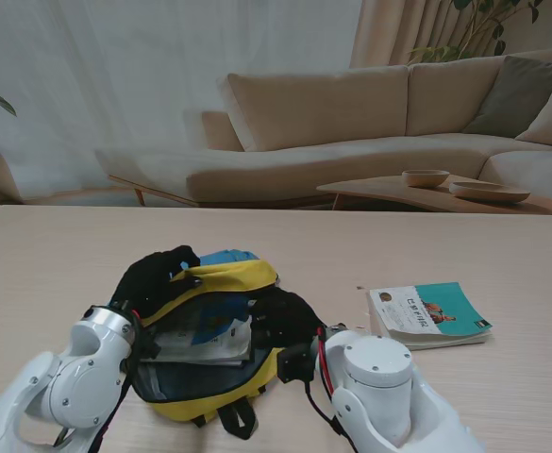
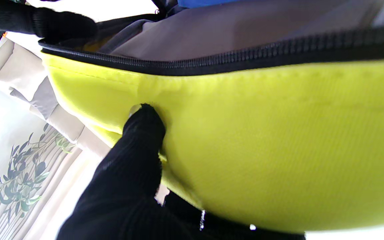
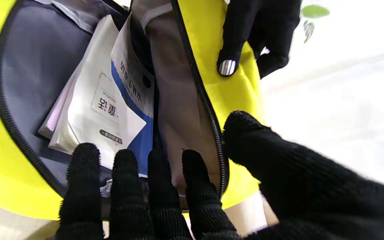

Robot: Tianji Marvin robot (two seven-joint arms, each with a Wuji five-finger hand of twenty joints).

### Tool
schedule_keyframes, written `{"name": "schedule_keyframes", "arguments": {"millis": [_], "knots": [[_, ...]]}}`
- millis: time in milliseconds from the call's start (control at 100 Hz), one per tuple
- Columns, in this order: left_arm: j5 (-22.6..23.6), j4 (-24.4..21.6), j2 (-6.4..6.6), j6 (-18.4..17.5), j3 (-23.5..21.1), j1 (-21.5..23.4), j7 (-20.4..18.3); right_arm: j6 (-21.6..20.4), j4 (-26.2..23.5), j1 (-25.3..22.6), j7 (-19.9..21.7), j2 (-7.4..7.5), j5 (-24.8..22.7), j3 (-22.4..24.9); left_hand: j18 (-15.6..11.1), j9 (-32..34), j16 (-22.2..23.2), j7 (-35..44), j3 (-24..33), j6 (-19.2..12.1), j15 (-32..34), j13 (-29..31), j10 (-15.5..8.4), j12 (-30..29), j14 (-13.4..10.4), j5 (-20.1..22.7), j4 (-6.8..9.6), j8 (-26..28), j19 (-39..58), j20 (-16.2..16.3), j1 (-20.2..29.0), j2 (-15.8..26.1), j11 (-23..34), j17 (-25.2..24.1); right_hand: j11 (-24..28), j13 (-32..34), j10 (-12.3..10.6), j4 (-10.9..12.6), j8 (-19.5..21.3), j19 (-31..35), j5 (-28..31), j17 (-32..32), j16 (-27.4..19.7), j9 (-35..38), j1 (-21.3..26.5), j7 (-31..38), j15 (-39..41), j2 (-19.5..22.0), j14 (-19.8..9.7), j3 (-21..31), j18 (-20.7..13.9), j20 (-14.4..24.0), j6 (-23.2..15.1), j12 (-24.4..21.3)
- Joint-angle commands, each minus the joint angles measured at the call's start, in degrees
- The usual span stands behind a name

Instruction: Pack books into the school bag then zip close the school bag

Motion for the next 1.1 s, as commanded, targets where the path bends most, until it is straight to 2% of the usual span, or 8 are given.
{"name": "schedule_keyframes", "arguments": {"millis": [0, 230, 590, 710, 800, 900, 1000, 1090], "knots": [[0.2, -0.9, 0.16, -0.1, -0.2, 1.0, -2.4, -1.0, -1.7, -1.6, 1.3, 1.36, -1.0, 1.1, 1.6, 0.3, 0.0, 5.2, 0.3, -2.5, 0.4, 0.4, -0.8, -0.7, 1.4, 0.1, 1.06, 2.3, 1.8, 0.6, 4.1, 4.4, 1.5, -0.9, 0.1, 2.0, -0.2, 2.7, 1.0, 2.2, 1.4, 0.7, 0.8, 1.9, -1.7, 0.7, 1.0, 0.0, 0.0, -1.8, 0.1, 0.8, -1.6, 0.2], [0.7, -1.8, 1.07, 0.2, -0.1, 2.8, -7.1, -4.3, -4.9, -5.1, 6.7, 3.78, -3.5, 6.1, 1.2, 0.2, -0.6, 4.4, 0.3, -2.8, -1.5, -0.4, -1.0, -1.1, 1.6, 0.2, 1.23, 1.5, 0.9, -0.3, 3.8, 4.3, -0.3, -1.9, -0.1, 2.1, -0.3, 2.8, 1.1, 2.2, 1.7, 0.6, 0.9, 2.2, -2.2, 0.4, 1.0, -0.2, -0.1, -1.4, 0.2, 0.9, -1.6, 0.3], [1.8, -3.2, 2.28, 3.0, 0.2, 6.6, -13.5, -7.9, -5.5, -6.7, 8.8, 4.79, -5.6, 11.1, 0.5, -0.7, -1.4, 3.7, 0.0, -2.9, -3.8, -2.1, -1.0, -1.1, 1.6, -0.4, 1.40, 0.8, -0.1, -1.6, 3.8, 4.8, -3.0, -3.7, -0.1, 2.2, -0.2, 2.7, 1.3, 2.1, 2.2, 0.6, 1.0, 2.5, -2.1, 0.2, 1.1, -0.6, 0.0, -1.1, 0.3, 1.0, -1.7, 0.4], [1.3, -3.7, 2.55, 4.0, 0.5, 7.3, -15.1, -8.8, -5.3, -6.6, 9.0, 4.96, -6.7, 12.3, -0.3, -1.8, -2.3, 2.2, -0.3, -2.6, -6.6, -3.9, -1.1, -0.3, 1.4, -1.7, 1.85, -0.6, -1.0, -3.2, 2.7, 4.3, -6.3, -5.6, -0.1, 2.0, -0.5, 2.7, 1.3, 1.9, 1.9, 0.4, 1.0, 2.4, -2.2, 0.1, 1.1, -0.6, -0.3, -0.9, 0.3, 1.0, -1.9, 0.5], [2.0, -4.4, 2.93, 4.5, 0.3, 8.0, -17.2, -9.7, -5.0, -6.5, 9.5, 5.17, -7.9, 13.1, -1.6, -5.6, -4.6, -2.1, 2.0, -1.6, -12.6, -7.9, -1.3, -0.6, 0.5, -4.5, 2.24, -4.1, -2.3, -6.3, -3.1, 2.4, -12.3, -9.0, -0.1, 1.9, -0.8, 2.7, 1.4, 1.8, 1.8, 0.1, 1.1, 2.3, -2.4, 0.2, 1.1, -0.7, -0.6, -1.0, 0.5, 1.0, -2.1, 0.5], [1.9, -4.9, 3.13, 4.2, 0.0, 8.6, -18.3, -11.3, -4.6, -6.4, 9.7, 5.39, -9.8, 13.8, -2.4, -11.9, -9.4, -9.6, 6.5, 0.6, -21.7, -12.8, -1.8, -10.9, -0.9, -7.3, 2.25, -9.3, -7.8, -11.1, -12.0, 1.1, -17.6, -13.2, 0.2, 1.9, -1.2, 2.7, 1.6, 1.8, 1.7, -0.2, 1.1, 2.3, -2.7, 0.3, 1.2, -0.8, -1.0, -0.9, 0.6, 1.0, -2.4, 0.6], [1.7, -5.7, 3.27, 2.7, -0.8, 9.3, -19.1, -12.6, -4.2, -6.4, 10.1, 5.62, -11.0, 14.7, -3.3, -16.7, -13.3, -16.5, 13.0, 1.4, -29.4, -16.7, -2.6, -15.4, -2.3, -9.7, 2.87, -13.3, -14.1, -13.0, -21.3, 3.1, -24.6, -16.1, 0.3, 1.7, -1.4, 2.8, 1.7, 1.8, 1.8, -0.4, 1.2, 2.2, -3.0, 0.6, 1.3, -1.1, -1.3, -0.6, 0.5, 1.0, -2.6, 0.7], [1.4, -6.4, 3.37, 0.6, -1.8, 9.9, -19.7, -13.4, -3.9, -6.4, 10.9, 5.88, -11.7, 15.7, -4.4, -20.7, -15.5, -20.3, 13.3, 1.1, -34.5, -19.9, -3.1, -18.9, -3.3, -12.1, 2.80, -16.9, -19.3, -14.0, -24.2, 2.7, -29.6, -18.5, 0.8, 1.7, -1.5, 2.9, 2.2, 1.8, 2.6, -0.5, 1.2, 2.6, -3.3, 1.2, 1.5, -1.3, -1.4, -0.5, 0.4, 1.0, -2.5, 0.9]]}}
